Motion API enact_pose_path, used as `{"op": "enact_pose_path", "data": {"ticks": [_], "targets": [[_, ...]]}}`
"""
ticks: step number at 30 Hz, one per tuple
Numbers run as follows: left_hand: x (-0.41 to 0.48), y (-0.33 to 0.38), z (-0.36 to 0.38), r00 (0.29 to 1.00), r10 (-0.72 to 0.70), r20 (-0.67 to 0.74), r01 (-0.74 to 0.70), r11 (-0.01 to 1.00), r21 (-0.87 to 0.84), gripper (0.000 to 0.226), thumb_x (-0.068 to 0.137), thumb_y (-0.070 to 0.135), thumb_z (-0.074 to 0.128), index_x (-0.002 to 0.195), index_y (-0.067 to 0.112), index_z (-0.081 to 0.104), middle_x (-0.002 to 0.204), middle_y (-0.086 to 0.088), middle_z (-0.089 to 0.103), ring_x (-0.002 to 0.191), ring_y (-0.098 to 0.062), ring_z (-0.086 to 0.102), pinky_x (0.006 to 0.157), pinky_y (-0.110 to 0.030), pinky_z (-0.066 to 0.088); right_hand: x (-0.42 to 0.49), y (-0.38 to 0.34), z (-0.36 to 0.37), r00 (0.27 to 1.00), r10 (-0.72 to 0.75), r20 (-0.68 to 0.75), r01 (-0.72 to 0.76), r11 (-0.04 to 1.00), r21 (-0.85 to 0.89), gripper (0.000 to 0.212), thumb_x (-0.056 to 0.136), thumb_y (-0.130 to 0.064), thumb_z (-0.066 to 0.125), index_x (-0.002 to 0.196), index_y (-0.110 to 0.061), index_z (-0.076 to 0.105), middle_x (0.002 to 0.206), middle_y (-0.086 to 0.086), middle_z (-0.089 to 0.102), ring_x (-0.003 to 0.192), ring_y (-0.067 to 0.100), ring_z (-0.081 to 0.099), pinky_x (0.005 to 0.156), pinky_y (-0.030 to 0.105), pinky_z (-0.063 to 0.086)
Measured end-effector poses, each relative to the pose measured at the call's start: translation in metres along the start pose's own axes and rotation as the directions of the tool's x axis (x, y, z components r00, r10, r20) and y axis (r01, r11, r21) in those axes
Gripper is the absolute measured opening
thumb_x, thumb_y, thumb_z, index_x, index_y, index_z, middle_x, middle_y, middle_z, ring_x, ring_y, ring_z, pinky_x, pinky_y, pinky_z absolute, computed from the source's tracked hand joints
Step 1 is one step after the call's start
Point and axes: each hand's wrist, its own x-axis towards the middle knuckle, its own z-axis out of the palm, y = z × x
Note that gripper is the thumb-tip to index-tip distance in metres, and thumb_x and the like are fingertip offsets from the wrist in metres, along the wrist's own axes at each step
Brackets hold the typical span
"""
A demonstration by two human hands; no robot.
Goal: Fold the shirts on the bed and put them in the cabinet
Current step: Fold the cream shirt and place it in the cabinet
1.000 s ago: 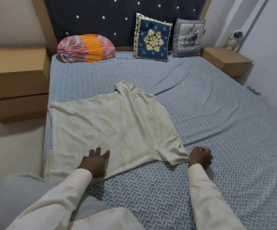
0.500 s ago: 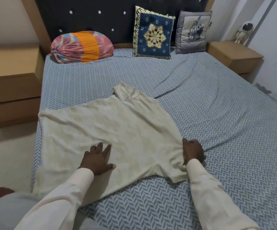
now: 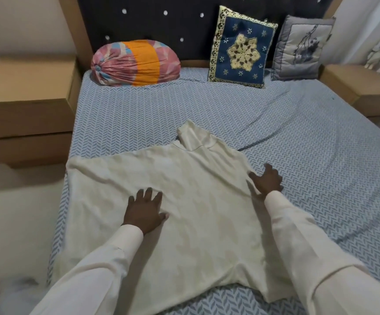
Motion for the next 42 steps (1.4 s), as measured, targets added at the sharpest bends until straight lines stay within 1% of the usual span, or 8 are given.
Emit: {"op": "enact_pose_path", "data": {"ticks": [6, 11, 19, 25, 28, 31, 34, 42], "targets": [[0.049, -0.018, -0.005, 0.997, 0.045, 0.057, -0.040, 0.996, -0.083, 0.078, 0.093, 0.065, 0.035, 0.156, 0.028, 0.006, 0.164, -0.010, -0.001, 0.150, -0.031, 0.000, 0.120, -0.050, 0.006, 0.047, -0.036, 0.016, 0.998, -0.022, 0.063, 0.039, 0.961, -0.275, 0.049, 0.089, -0.043, 0.061, 0.132, -0.023, 0.050, 0.138, 0.016, 0.043, 0.132, 0.039, 0.037, 0.107, 0.058, 0.026], [0.083, -0.035, -0.009, 0.998, 0.065, -0.004, -0.065, 0.994, -0.090, 0.080, 0.093, 0.068, 0.030, 0.156, 0.029, 0.000, 0.164, -0.006, -0.005, 0.150, -0.029, -0.008, 0.120, -0.052, 0.001, 0.066, -0.039, 0.022, 0.907, 0.247, -0.341, -0.279, 0.959, -0.045, 0.035, 0.088, -0.028, 0.053, 0.119, -0.012, 0.057, 0.128, 0.020, 0.048, 0.123, 0.041, 0.044, 0.104, 0.056, 0.030], [0.116, -0.041, -0.021, 0.997, 0.019, 0.072, -0.016, 0.999, -0.043, 0.102, 0.079, 0.081, 0.040, 0.154, 0.032, -0.010, 0.163, -0.004, -0.015, 0.149, -0.033, -0.009, 0.117, -0.057, 0.007, 0.105, -0.132, 0.056, 0.981, -0.190, 0.050, 0.196, 0.965, -0.177, 0.050, 0.070, -0.044, 0.068, 0.113, -0.020, 0.063, 0.122, 0.015, 0.059, 0.111, 0.033, 0.058, 0.090, 0.040, 0.047], [0.120, -0.042, -0.017, 0.993, -0.008, 0.116, 0.014, 0.998, -0.056, 0.102, 0.081, 0.079, 0.042, 0.153, 0.034, -0.015, 0.161, -0.004, -0.021, 0.148, -0.034, -0.015, 0.116, -0.059, 0.003, 0.121, -0.154, 0.054, 0.948, 0.142, -0.284, -0.134, 0.990, 0.047, 0.038, 0.088, -0.016, 0.058, 0.125, -0.008, 0.053, 0.132, 0.022, 0.052, 0.122, 0.041, 0.052, 0.098, 0.047, 0.044], [0.120, -0.039, -0.023, 0.990, -0.002, 0.144, 0.008, 0.999, -0.039, 0.104, 0.080, 0.077, 0.047, 0.154, 0.032, -0.011, 0.163, -0.006, -0.016, 0.149, -0.035, -0.010, 0.115, -0.059, 0.007, 0.099, -0.181, 0.071, 0.912, -0.232, -0.337, 0.243, 0.970, -0.011, 0.039, 0.081, -0.013, 0.059, 0.119, -0.016, 0.057, 0.122, 0.014, 0.053, 0.112, 0.034, 0.054, 0.094, 0.044, 0.044], [0.121, -0.053, -0.035, 0.995, 0.074, 0.062, -0.072, 0.997, -0.031, 0.091, 0.082, 0.067, 0.054, 0.153, 0.027, 0.015, 0.161, -0.008, 0.012, 0.146, -0.034, 0.014, 0.110, -0.055, 0.020, 0.077, -0.211, 0.099, 0.657, -0.754, -0.023, 0.754, 0.656, 0.010, 0.031, 0.082, -0.018, 0.058, 0.112, -0.020, 0.066, 0.111, 0.006, 0.061, 0.095, 0.023, 0.060, 0.087, 0.035, 0.048], [0.122, -0.096, -0.047, 0.975, 0.044, -0.218, -0.048, 0.999, -0.015, 0.058, 0.093, 0.042, 0.049, 0.144, 0.019, 0.034, 0.142, -0.007, 0.046, 0.130, -0.028, 0.039, 0.104, -0.045, 0.029, 0.062, -0.233, 0.119, 0.483, -0.775, 0.408, 0.862, 0.503, -0.066, 0.031, 0.086, -0.025, 0.062, 0.116, -0.031, 0.066, 0.116, 0.000, 0.058, 0.099, 0.016, 0.058, 0.089, 0.031, 0.046], [0.119, -0.215, -0.084, 0.985, -0.046, 0.166, 0.049, 0.999, -0.016, 0.046, 0.086, 0.039, 0.065, 0.126, 0.021, 0.052, 0.127, -0.008, 0.059, 0.116, -0.029, 0.054, 0.102, -0.042, 0.036, 0.049, -0.256, 0.115, 0.533, -0.615, 0.581, 0.845, 0.426, -0.323, 0.020, 0.081, -0.031, 0.065, 0.074, -0.032, 0.046, 0.091, -0.003, 0.053, 0.086, 0.025, 0.058, 0.076, 0.037, 0.049]]}}
